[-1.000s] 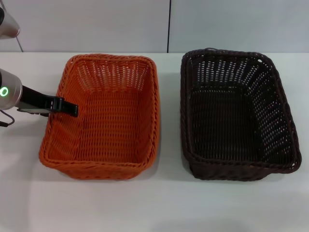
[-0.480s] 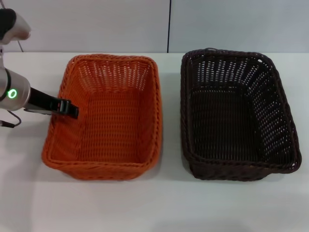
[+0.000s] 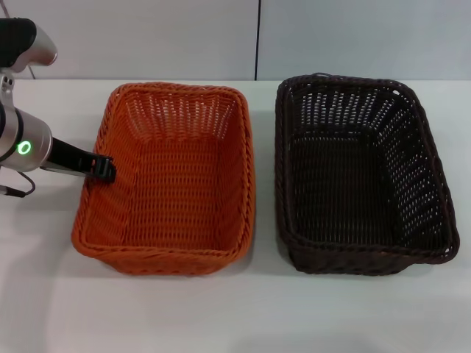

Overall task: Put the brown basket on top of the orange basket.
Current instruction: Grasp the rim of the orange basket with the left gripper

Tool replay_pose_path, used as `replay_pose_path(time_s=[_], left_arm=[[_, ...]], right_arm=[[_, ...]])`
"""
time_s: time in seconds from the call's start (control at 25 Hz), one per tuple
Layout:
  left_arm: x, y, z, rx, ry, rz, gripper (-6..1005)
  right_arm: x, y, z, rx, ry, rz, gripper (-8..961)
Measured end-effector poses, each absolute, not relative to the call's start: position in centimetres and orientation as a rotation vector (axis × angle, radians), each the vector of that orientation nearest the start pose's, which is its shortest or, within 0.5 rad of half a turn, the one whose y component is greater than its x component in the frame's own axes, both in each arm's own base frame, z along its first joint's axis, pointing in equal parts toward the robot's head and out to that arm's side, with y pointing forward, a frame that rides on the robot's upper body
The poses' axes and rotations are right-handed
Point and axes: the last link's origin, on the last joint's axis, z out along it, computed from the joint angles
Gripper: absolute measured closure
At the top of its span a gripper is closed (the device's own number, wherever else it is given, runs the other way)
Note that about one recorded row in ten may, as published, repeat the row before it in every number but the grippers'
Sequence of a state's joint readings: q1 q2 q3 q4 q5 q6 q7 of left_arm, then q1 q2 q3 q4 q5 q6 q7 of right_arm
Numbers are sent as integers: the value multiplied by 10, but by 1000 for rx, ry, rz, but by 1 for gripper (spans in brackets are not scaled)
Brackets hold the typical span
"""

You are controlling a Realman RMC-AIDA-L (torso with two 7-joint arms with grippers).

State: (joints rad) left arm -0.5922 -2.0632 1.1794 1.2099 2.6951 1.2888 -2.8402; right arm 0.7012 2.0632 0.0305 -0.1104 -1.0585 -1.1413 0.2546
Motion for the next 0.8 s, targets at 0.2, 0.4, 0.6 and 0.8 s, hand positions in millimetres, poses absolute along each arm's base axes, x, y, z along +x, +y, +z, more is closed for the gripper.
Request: replay_pose_path(time_s=[0.2, 0.4, 0.6, 0.8], left_arm=[[-233, 396, 38, -2081, -1342, 184, 782], [-231, 397, 40, -2085, -1325, 180, 788], [-230, 397, 43, -2090, -1297, 180, 794], [-230, 397, 46, -2093, -1277, 177, 795]], right_arm=[[311, 409, 81, -1232, 502, 788, 320], [311, 409, 81, -1231, 502, 788, 318], [311, 409, 81, -1230, 502, 789, 317], [310, 410, 82, -1229, 501, 793, 317]])
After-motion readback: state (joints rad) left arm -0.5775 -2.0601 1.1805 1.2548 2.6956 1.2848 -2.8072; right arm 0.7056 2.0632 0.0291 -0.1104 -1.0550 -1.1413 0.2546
